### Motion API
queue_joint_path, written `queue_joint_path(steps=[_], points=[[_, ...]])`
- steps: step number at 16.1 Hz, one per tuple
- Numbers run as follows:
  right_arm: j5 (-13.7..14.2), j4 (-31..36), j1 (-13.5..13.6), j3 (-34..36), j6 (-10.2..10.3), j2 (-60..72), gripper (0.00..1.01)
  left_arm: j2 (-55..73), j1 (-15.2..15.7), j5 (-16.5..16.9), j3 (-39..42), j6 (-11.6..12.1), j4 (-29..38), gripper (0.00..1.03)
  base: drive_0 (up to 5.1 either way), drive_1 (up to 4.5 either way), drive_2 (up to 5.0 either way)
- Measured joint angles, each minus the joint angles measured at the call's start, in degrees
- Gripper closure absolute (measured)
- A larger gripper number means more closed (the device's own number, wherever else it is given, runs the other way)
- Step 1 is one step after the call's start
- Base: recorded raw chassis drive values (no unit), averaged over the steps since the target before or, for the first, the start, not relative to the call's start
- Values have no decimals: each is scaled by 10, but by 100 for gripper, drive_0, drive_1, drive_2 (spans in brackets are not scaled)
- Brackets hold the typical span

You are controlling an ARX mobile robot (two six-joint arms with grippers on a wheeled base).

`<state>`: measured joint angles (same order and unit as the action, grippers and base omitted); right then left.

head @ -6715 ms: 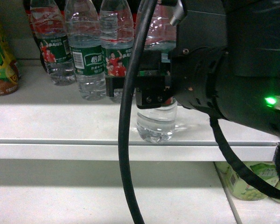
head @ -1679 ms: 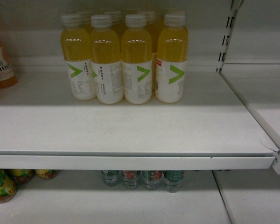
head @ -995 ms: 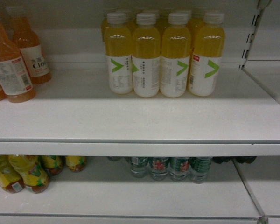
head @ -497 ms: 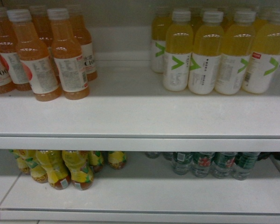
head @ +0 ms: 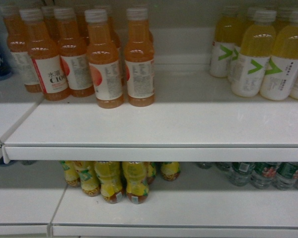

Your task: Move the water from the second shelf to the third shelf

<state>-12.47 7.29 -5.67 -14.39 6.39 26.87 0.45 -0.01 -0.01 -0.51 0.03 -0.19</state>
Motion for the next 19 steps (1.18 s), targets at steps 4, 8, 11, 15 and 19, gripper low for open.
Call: queue_joint_path(steps=[4,8,11,15,19], points=[[0,-1,0,0,0,0,62,0,0,0,0,0,1,5,-499,246,246],[0,1,0,0,0,0,62,0,0,0,0,0,0,5,-502,243,243],[0,0,0,0,0,0,62,0,0,0,0,0,0,5,-504,242,242],[0,0,0,0,0,0,62,0,0,0,0,0,-1,5,-513,232,232],[0,0,0,0,0,0,62,0,0,0,0,0,0,5,-512,233,233]])
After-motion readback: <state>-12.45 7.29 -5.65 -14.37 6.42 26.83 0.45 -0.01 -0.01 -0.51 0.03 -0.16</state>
